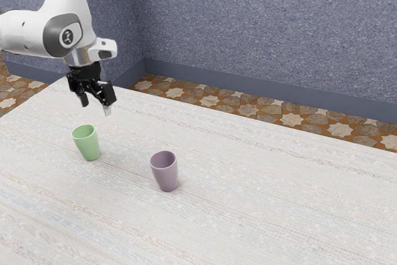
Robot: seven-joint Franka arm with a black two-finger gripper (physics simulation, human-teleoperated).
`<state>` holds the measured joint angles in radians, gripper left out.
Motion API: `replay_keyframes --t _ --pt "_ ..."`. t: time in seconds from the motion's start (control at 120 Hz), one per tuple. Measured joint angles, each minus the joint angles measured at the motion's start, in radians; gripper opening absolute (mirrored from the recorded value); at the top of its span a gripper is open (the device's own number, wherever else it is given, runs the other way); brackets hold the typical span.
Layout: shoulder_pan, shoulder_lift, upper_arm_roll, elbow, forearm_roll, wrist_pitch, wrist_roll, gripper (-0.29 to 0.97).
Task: Place the left cup onto the right cup
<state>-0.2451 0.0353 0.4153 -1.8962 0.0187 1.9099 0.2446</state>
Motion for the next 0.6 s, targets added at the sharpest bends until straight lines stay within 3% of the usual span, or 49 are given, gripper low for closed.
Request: replay_keyframes --t 0.267,0.6 --pt "0.142 0.036 0.002 -0.016 0.001 0.042 0.029 0.68" --pt "0.125 0.06 0.002 -0.035 0.001 0.059 0.055 0.68"
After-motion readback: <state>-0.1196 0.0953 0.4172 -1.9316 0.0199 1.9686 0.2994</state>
